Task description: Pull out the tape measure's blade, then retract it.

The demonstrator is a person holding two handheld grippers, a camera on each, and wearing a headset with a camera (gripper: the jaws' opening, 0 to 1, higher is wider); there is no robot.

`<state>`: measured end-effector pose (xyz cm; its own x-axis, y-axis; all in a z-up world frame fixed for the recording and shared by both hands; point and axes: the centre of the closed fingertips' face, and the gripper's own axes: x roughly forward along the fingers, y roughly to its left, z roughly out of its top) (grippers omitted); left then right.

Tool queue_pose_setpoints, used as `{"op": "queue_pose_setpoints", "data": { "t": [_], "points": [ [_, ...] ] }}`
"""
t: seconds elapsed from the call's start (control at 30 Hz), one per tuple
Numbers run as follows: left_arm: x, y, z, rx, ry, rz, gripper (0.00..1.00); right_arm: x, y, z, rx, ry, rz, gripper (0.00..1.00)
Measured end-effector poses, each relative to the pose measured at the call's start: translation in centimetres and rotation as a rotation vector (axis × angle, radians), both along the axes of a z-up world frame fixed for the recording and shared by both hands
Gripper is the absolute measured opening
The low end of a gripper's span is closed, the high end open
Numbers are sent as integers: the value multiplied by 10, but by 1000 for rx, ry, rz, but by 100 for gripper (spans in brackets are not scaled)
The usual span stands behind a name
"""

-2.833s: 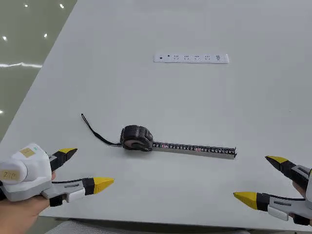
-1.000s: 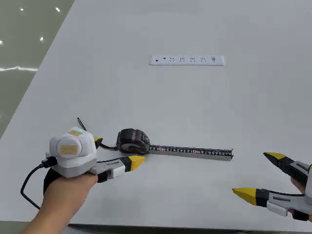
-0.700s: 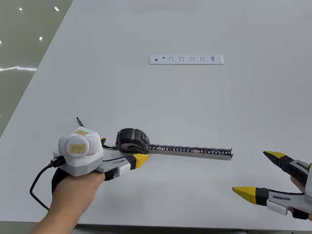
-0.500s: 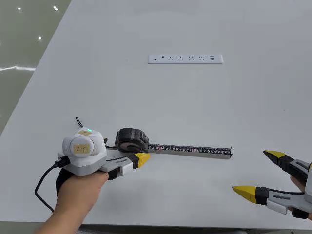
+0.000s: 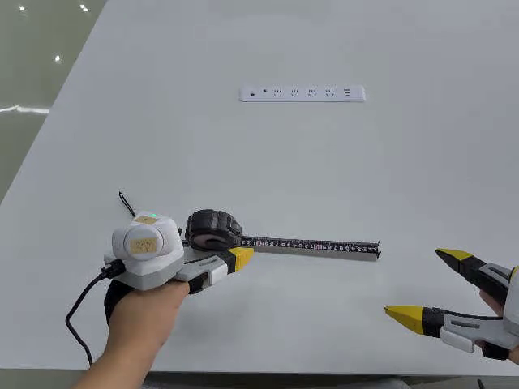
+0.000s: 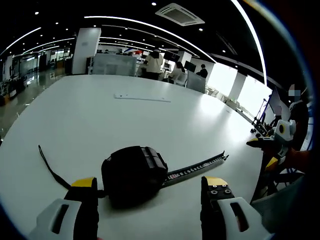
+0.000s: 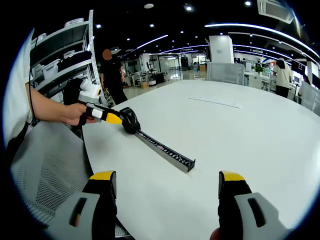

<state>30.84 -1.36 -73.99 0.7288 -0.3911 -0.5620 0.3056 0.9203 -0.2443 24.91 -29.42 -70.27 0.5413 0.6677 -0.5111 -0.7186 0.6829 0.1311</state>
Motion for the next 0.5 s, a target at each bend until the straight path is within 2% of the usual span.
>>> {"op": "queue_pose_setpoints", "data": {
  "t": [0.5],
  "points": [
    [8,-5,0,-25,-10,27,79,1,-2,1,5,4,-8,79]
  ]
}}
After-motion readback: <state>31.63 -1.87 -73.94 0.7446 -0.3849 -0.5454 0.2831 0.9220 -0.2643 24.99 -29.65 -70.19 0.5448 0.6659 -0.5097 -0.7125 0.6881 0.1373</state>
